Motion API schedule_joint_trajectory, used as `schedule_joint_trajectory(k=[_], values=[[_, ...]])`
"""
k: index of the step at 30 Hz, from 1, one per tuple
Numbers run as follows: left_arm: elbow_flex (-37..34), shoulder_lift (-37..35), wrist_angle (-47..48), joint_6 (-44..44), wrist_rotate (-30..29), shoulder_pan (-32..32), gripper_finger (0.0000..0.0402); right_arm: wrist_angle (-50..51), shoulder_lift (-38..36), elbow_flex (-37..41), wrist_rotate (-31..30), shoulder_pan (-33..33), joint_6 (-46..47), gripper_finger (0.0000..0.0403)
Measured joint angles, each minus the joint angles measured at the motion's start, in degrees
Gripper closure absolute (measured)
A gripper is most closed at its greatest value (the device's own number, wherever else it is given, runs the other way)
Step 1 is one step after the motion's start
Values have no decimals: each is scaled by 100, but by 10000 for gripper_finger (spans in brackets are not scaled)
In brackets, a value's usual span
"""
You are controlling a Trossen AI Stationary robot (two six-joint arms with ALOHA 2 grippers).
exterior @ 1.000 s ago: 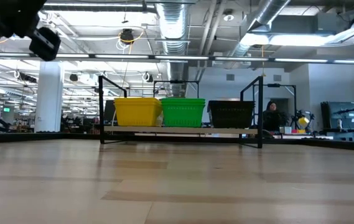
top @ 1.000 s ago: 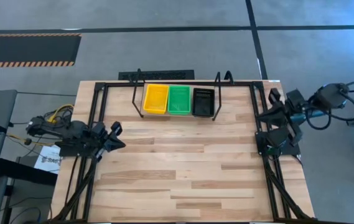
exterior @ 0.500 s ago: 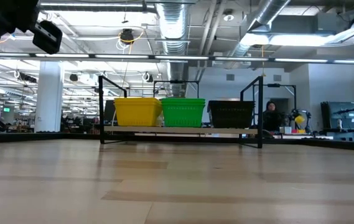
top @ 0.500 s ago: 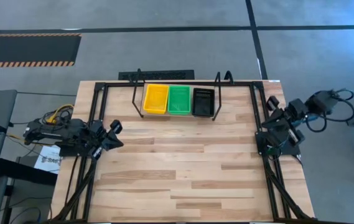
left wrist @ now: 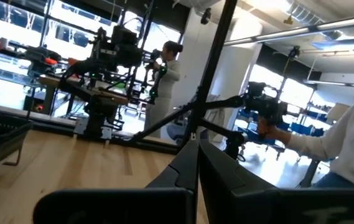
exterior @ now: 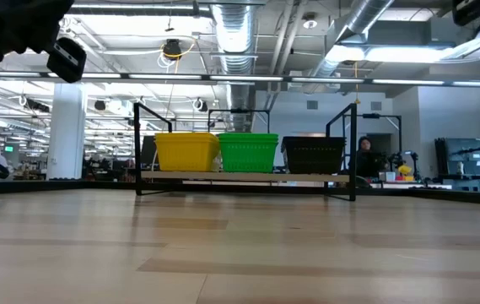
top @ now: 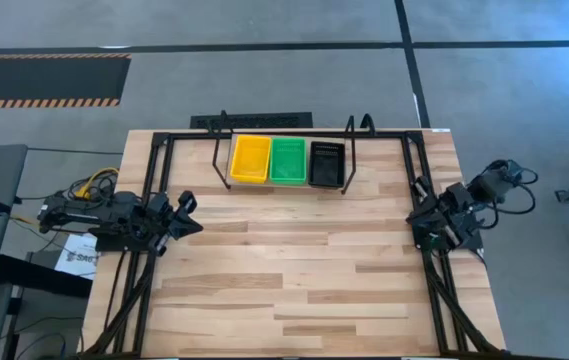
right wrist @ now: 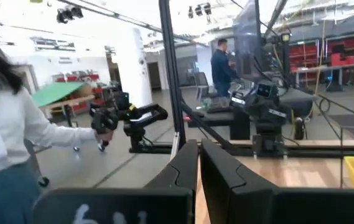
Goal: Stack baskets on shelf by color
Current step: Return to Home Position
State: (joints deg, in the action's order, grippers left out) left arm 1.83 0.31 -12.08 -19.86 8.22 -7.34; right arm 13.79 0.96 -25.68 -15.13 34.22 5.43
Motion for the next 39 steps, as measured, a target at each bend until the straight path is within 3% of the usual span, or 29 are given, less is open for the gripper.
schedule_joint_trajectory(k=[7, 24, 30, 33, 39], values=[[0, -1, 231, 46, -269, 1, 401, 117, -72, 347, -173, 0, 58, 362], [0, 1, 271, -79, -263, 1, 401, 246, -73, 1231, -252, 24, -249, 363], [0, 1, 271, 66, -261, 1, 401, -455, -75, 1230, -252, 19, -1161, 363], [0, 1, 271, 121, -261, 1, 401, -527, -73, 1299, -262, -39, -1105, 363], [0, 1, 271, 135, -261, 1, 401, -1814, -71, 2165, -267, -191, -1308, 363]])
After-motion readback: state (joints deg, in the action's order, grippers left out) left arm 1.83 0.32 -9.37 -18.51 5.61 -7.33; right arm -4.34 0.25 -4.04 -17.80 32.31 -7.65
